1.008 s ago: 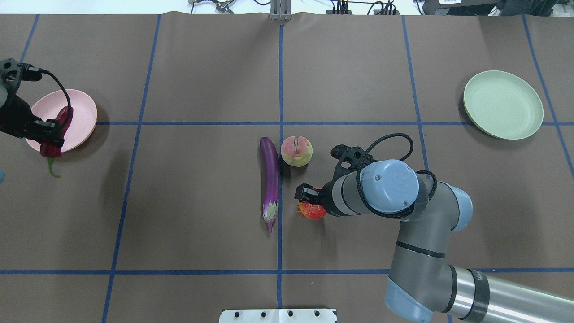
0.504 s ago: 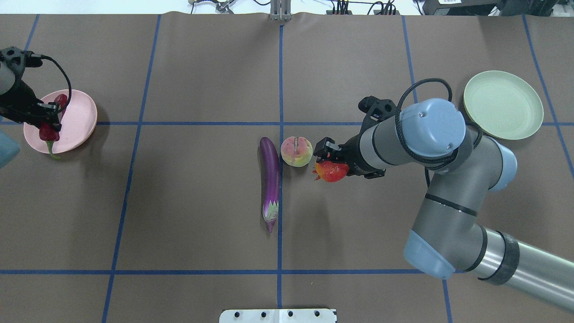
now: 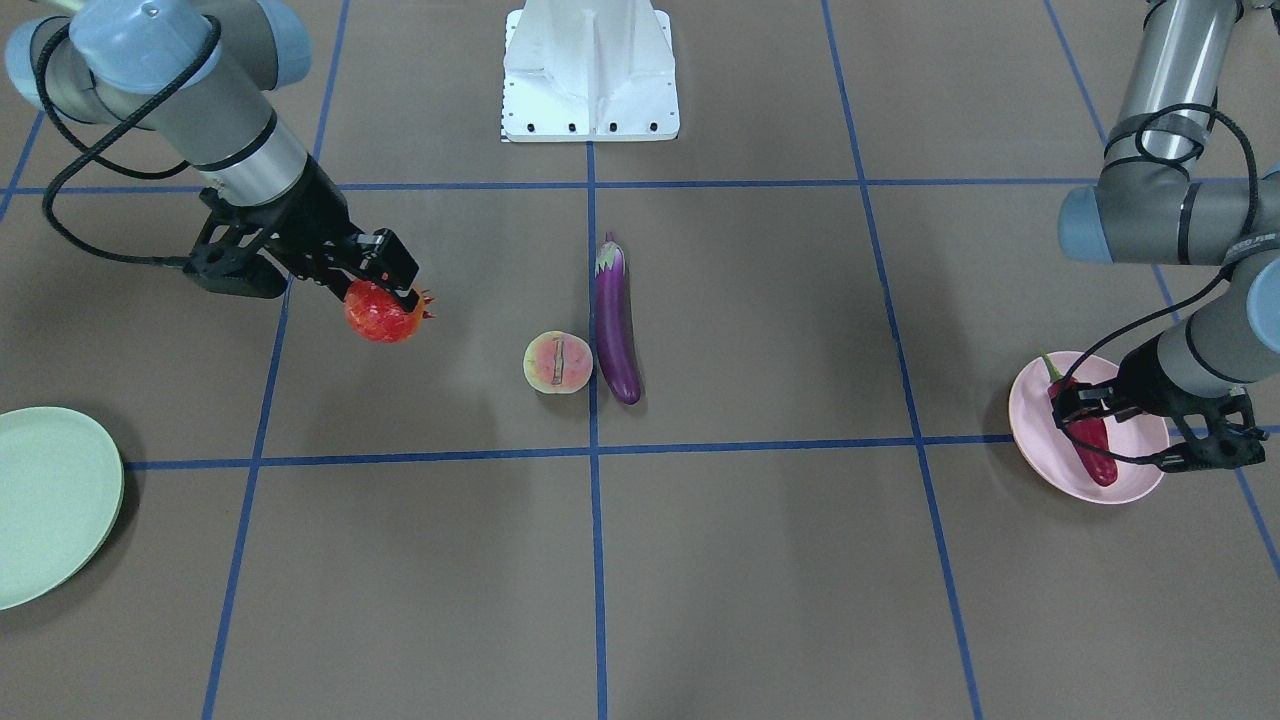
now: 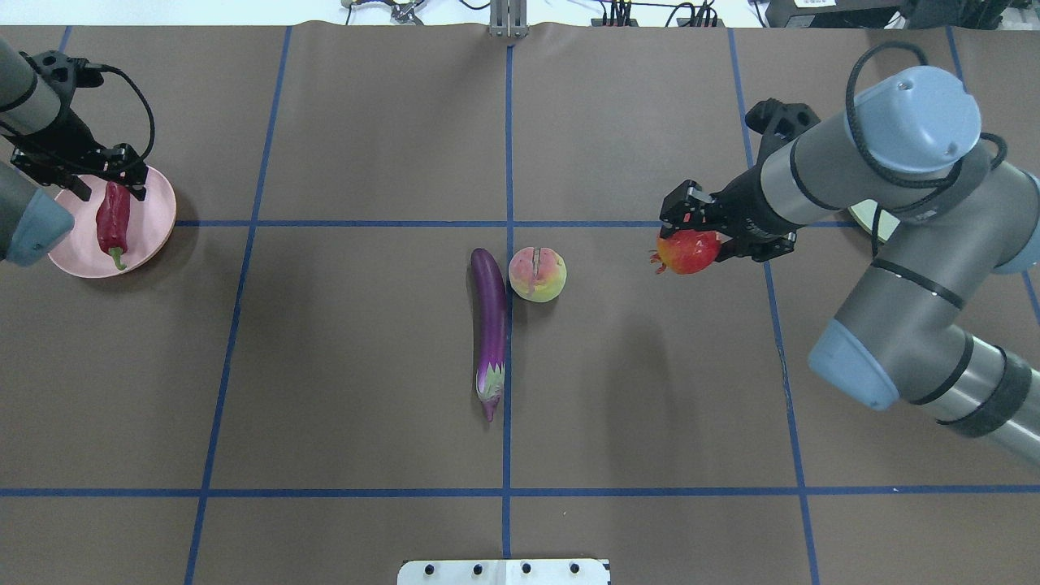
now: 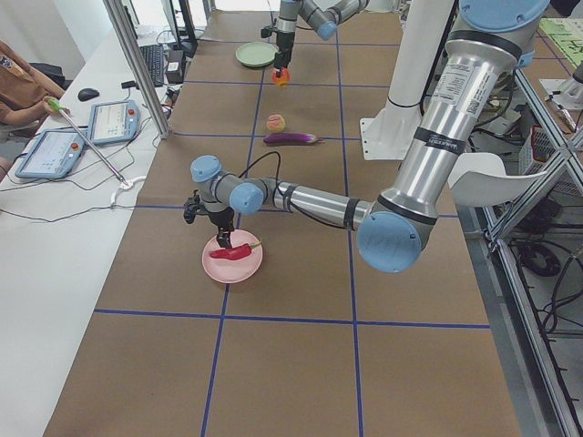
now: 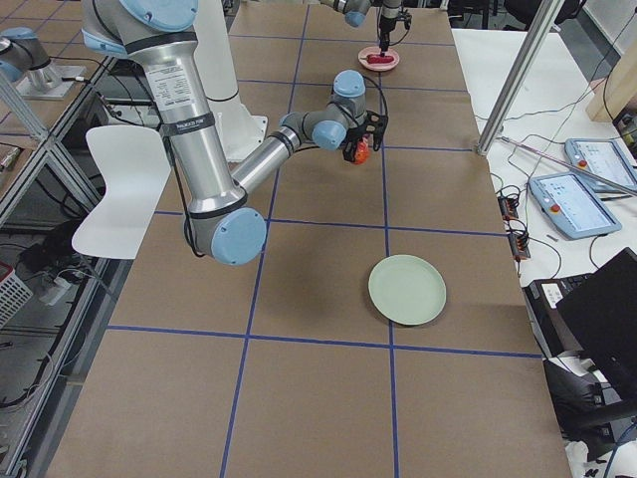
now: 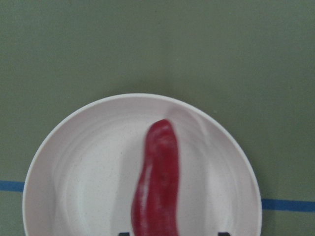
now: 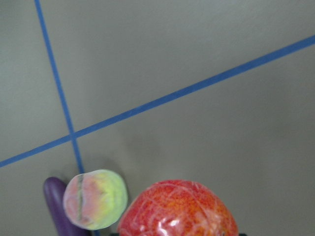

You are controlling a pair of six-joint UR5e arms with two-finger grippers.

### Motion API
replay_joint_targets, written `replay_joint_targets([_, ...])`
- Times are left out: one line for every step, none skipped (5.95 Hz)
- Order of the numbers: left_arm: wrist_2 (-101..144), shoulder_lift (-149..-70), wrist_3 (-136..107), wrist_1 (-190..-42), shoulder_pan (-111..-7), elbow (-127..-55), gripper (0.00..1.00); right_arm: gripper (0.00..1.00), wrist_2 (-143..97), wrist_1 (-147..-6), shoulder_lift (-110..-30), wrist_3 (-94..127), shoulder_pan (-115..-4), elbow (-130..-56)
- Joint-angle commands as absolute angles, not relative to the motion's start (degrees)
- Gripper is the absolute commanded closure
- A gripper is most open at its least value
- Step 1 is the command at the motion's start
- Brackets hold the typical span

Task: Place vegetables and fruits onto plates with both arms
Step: 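Release the red fruit on the green plate while the left gripper reaches the eggplant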

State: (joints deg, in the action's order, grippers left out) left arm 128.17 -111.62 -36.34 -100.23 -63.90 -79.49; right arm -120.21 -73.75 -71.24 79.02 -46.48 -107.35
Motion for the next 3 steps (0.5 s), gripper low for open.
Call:
replay_joint_targets([129.28, -113.11, -47.12, -99.93, -61.64, -87.30, 0.00, 1.00, -122.68, -73.57, -73.99, 65.81, -54.36, -101.81])
replay_joint_targets([129.11, -113.29, -53.81, -99.93, -56.48, -92.41, 0.00, 1.00, -127.22, -73.56, -74.00, 56.26, -60.84, -96.12])
replay_joint_targets([128.50, -116.60, -56.75, -99.93, -52.51, -94.03, 0.00, 1.00, -131.35, -73.56, -73.83, 45.29, -66.91, -89.28])
